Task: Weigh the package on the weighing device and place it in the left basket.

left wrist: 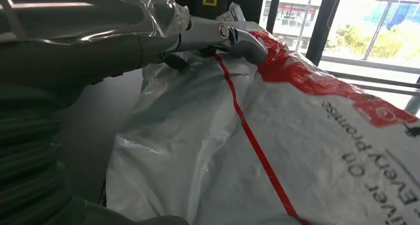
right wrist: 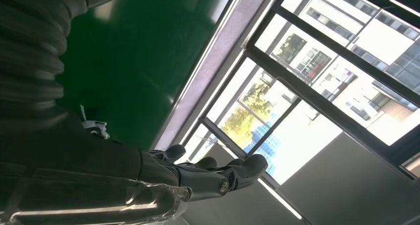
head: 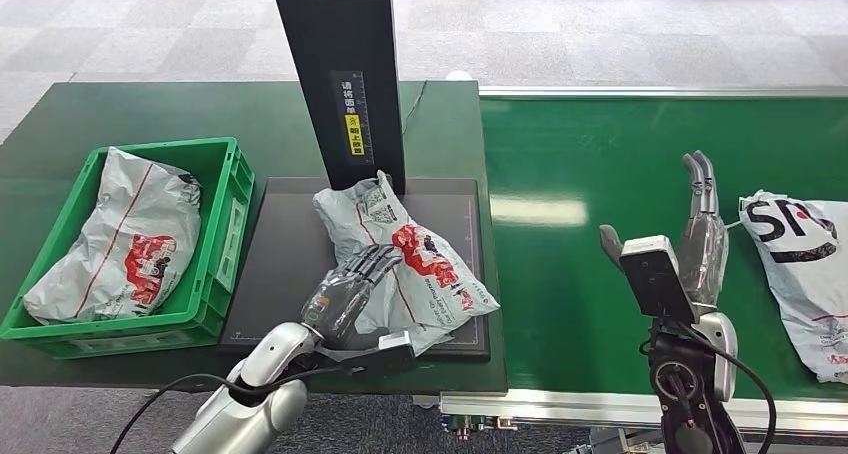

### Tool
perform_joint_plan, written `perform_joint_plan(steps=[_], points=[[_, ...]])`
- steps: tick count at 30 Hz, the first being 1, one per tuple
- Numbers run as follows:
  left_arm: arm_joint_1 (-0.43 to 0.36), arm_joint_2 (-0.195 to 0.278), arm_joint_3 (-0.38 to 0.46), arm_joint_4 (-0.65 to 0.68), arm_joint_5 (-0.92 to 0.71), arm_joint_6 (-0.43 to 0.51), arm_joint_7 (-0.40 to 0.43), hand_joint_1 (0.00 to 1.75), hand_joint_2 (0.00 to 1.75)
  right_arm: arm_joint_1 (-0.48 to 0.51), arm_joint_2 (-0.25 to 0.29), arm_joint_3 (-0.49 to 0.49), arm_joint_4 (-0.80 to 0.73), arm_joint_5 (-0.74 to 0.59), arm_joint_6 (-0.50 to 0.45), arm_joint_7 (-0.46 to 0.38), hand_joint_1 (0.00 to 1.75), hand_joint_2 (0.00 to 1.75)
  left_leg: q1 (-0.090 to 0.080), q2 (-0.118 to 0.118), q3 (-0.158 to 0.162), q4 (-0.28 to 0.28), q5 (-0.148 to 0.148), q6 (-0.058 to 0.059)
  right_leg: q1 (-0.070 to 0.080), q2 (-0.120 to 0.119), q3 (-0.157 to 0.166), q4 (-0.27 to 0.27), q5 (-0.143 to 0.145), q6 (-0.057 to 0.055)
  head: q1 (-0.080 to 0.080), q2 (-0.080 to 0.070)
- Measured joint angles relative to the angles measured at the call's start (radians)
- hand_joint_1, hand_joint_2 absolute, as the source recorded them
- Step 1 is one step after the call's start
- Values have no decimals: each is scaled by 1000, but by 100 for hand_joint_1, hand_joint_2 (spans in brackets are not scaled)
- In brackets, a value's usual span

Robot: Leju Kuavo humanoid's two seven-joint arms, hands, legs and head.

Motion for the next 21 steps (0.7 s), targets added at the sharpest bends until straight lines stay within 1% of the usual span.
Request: perform_joint_plan(steps=[3,6,7,10,11,21], points=[[-6,0,-12,22,-12,-21,3,0,175,18,3,-7,-22,15,9,7,0,175,0,0,0,0,0,0,0,-1,1,0,0,0,0,0],[-16,-2,-19,29,-34,-85,25,1,175,34,5,-18,-39,28,19,9,0,175,0,-1,2,0,0,0,0,-1,4,0,0,0,0,0],[-20,-3,-20,31,-41,-103,32,39,175,37,6,-22,-41,30,19,9,0,175,0,-1,2,0,0,0,-1,-1,5,0,0,0,0,0],[-25,-5,-24,43,-48,-121,36,168,175,41,6,-28,-44,31,20,9,0,175,-1,-1,5,0,0,0,-1,-2,8,0,0,0,0,0],[-25,-6,-26,47,-48,-124,36,175,175,42,7,-30,-45,32,20,9,0,175,-1,-1,6,0,0,0,-1,-2,9,0,0,0,0,0],[-33,-12,-32,77,-47,-126,32,175,175,46,12,-38,-55,38,19,9,0,175,0,-1,11,0,1,0,-1,-2,13,0,0,0,0,0]])
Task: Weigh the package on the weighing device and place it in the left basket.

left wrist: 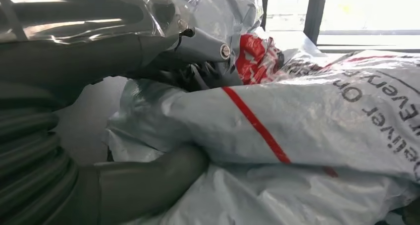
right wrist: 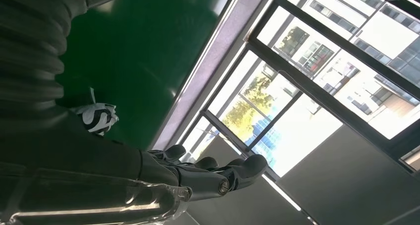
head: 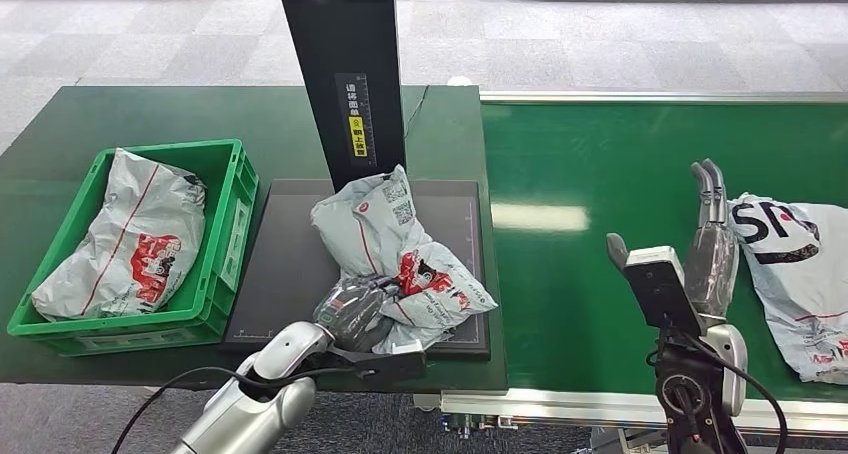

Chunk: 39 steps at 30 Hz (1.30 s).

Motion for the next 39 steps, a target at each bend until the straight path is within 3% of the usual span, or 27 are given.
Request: perform_joint_plan(steps=[21,24,34,39], points=[[-10,0,-2,11,41,12,-58,175,175,20,0,-19,-21,-14,13,-2,0,175,0,0,0,0,0,0,0,0,-1,0,0,0,0,0],[1,3,2,3,60,118,-102,175,175,34,0,-24,-34,-20,24,-10,0,175,0,0,-1,0,0,0,0,0,-2,0,0,0,0,0],[65,12,108,-169,87,690,-263,175,175,60,-1,-31,-68,-78,55,-48,0,175,0,1,-9,0,0,0,0,1,-10,0,0,0,0,0],[107,-25,220,-258,-74,766,-384,175,175,37,-4,-20,-56,-107,50,-58,0,175,0,1,-11,0,0,0,0,1,-12,0,0,0,0,0]])
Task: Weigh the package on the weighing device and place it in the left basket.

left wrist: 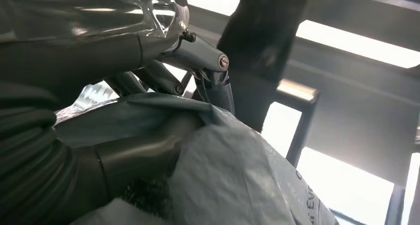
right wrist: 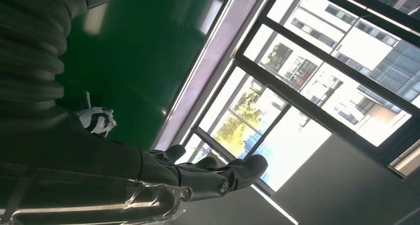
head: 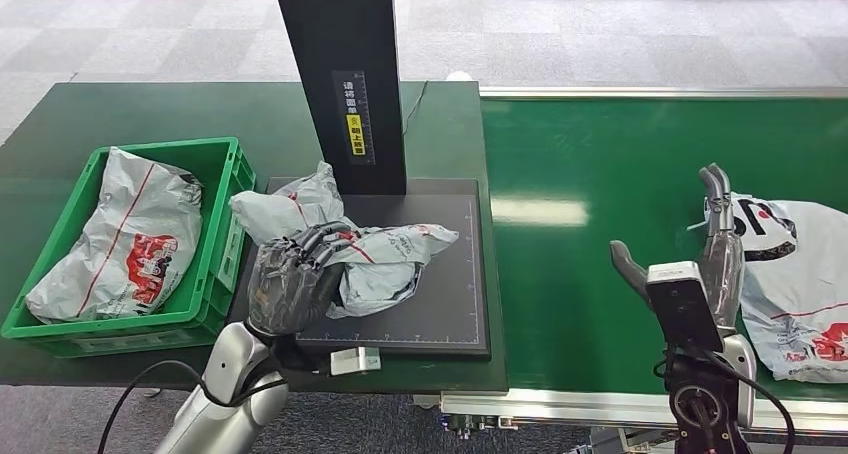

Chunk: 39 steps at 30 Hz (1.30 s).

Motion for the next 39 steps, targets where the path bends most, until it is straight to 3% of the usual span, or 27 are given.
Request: perform_joint_plan(steps=[4,12,17,22,26,30,33,39], points=[[27,-62,173,-73,-64,4,-114,175,175,-12,-6,17,14,-15,-8,-4,0,175,0,0,-1,0,0,0,0,0,-1,0,0,0,0,0],[19,-123,505,-169,-94,4,-137,175,175,0,-13,35,19,-15,-31,-9,0,175,1,1,-1,0,0,0,1,1,-2,0,0,0,0,0],[-51,-121,746,-162,-43,4,-156,175,175,2,-19,40,19,-12,-33,-10,0,175,1,1,-1,0,1,-1,1,1,-2,0,0,0,0,0],[-121,-81,920,-74,-55,4,-122,175,175,-8,-30,50,20,-13,-31,-7,0,175,1,1,-1,0,1,0,1,1,-2,0,0,0,0,0],[-143,-61,982,-24,-65,3,-109,175,175,-14,-32,56,21,-14,-31,-6,0,175,1,0,-2,0,1,0,1,1,-2,0,0,0,0,0],[-155,-41,1003,31,-98,3,-17,169,175,-20,-37,63,23,-15,-31,0,0,175,1,0,-2,0,1,0,1,1,-2,0,0,0,0,0],[-155,-12,990,87,-99,4,72,150,175,-25,-39,67,26,-15,-27,5,0,175,1,0,-2,0,1,0,1,1,-2,0,0,0,0,0],[-133,17,914,168,-64,4,94,150,175,-49,-40,81,40,-15,-15,12,0,175,1,0,-2,0,1,0,1,1,-2,0,0,0,0,0]])
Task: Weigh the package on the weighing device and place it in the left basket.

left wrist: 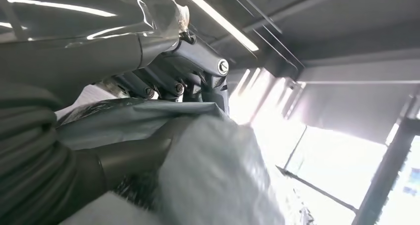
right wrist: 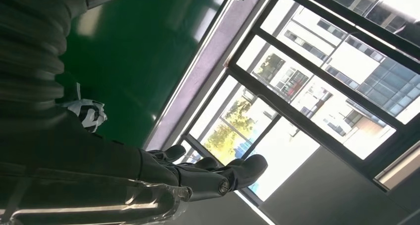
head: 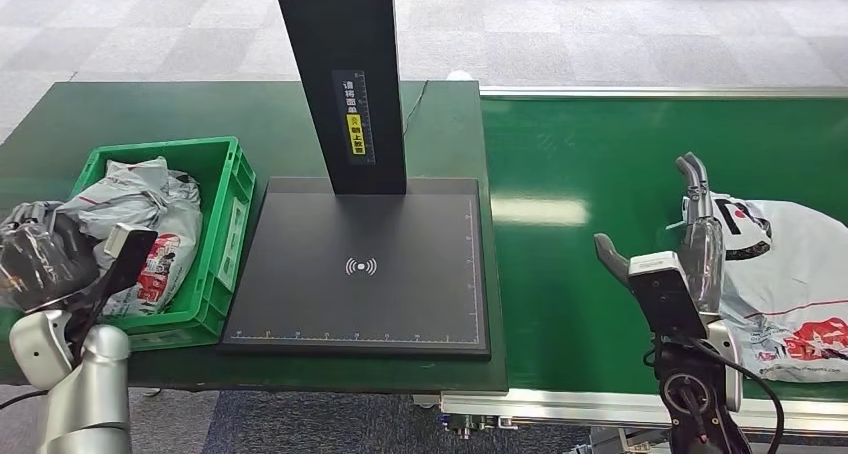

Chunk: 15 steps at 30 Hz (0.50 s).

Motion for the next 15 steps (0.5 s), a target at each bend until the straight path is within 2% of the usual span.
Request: perform_joint_plan(steps=[13,15], points=[[16,0,-47,34,3,0,0,150,175,-9,0,11,12,0,0,0,0,175,0,0,0,0,0,0,0,0,0,0,0,0,0,0],[16,0,-47,36,3,0,0,159,175,-9,0,12,13,0,0,0,0,175,0,0,0,0,0,0,0,0,0,0,0,0,0,0]])
